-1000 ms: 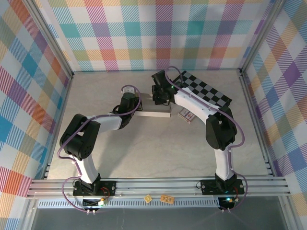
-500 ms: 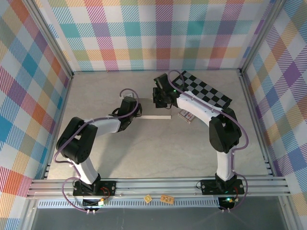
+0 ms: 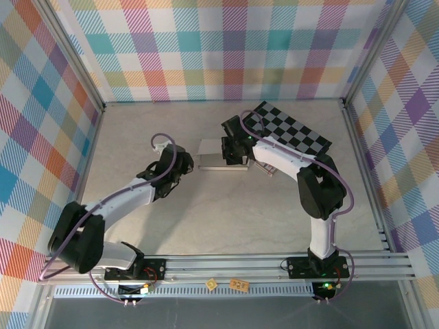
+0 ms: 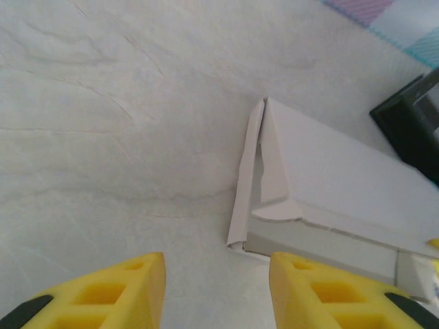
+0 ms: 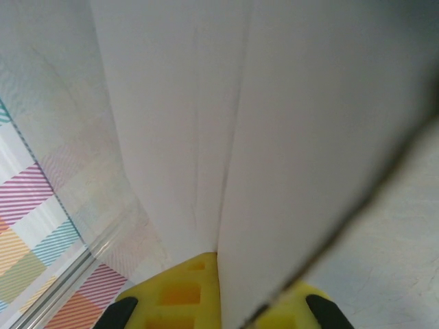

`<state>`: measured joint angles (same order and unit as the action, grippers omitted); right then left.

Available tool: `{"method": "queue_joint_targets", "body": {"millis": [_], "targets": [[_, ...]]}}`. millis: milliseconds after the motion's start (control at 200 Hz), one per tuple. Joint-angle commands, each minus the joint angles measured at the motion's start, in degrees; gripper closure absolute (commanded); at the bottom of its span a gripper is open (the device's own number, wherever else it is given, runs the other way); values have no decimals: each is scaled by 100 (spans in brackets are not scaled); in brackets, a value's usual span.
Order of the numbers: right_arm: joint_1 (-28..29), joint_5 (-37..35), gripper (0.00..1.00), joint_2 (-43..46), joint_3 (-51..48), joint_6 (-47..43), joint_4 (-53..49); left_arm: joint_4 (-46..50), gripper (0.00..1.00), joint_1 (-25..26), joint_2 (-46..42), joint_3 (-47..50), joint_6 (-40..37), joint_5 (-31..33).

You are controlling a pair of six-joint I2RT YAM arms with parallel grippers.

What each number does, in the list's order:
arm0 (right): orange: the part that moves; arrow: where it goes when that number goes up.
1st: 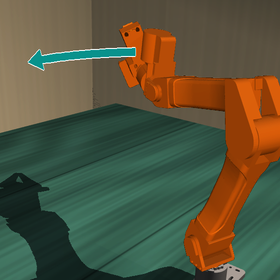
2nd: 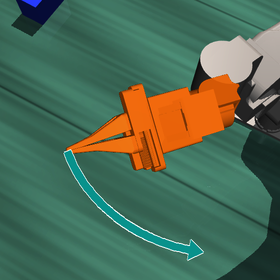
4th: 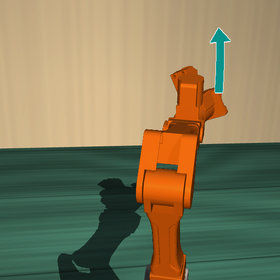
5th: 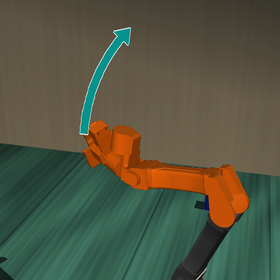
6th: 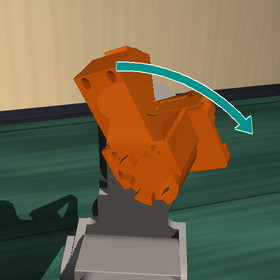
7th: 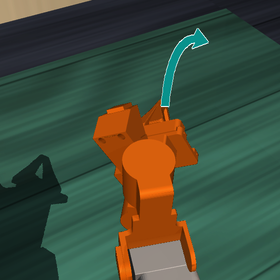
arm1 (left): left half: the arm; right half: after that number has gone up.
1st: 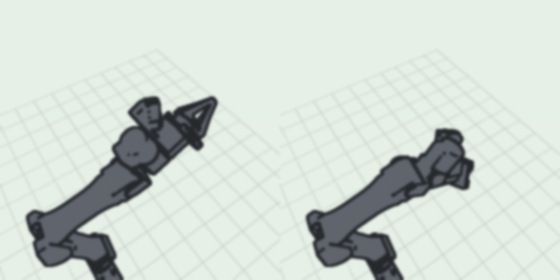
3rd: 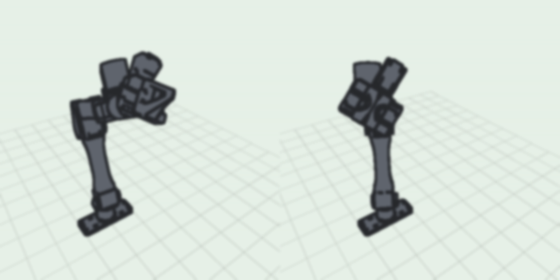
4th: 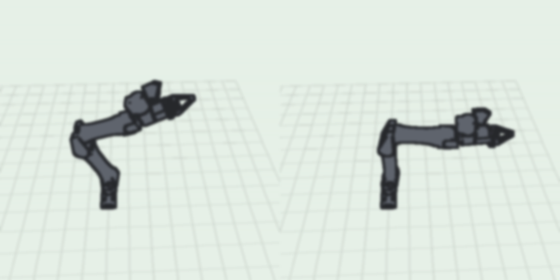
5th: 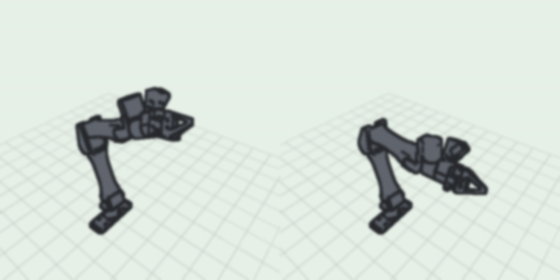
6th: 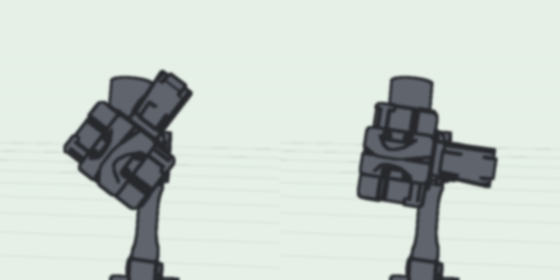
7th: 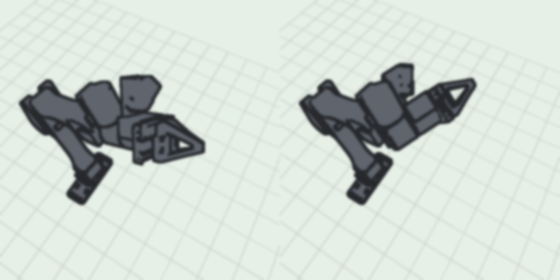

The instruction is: Fold the paper box

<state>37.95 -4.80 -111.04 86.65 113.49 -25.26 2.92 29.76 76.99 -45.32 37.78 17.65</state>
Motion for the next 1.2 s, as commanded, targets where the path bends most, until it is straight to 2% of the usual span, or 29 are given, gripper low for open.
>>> {"method": "queue_joint_targets", "body": {"millis": [0,180,340,630,685,805,925,1025,1195], "targets": [[50,87,100,153,-139,-131,-132,851,57,41,-134,-474,343,287],[76,308,100,117,-142,-385,-285,1941,56,-125,385,-1499,325,-115],[107,432,100,247,-544,-384,-366,2325,57,-255,629,-1941,336,-700],[72,400,96,528,-1010,-593,-392,2901,58,-347,762,-2406,128,-1207],[47,432,91,539,-942,-687,-470,2951,58,-367,774,-2436,108,-1270],[32,497,66,606,-684,-981,-807,3088,58,-431,877,-2523,25,-1475],[12,552,43,757,-140,-1491,-1769,3404,57,-496,1081,-2739,-182,-1619],[-40,440,34,1116,1,-2019,-2356,3550,57,-549,1210,-2854,-312,-1738],[-336,259,31,1887,-116,-3244,-2715,3409,57,-740,1445,-2942,-343,-2193]]}}
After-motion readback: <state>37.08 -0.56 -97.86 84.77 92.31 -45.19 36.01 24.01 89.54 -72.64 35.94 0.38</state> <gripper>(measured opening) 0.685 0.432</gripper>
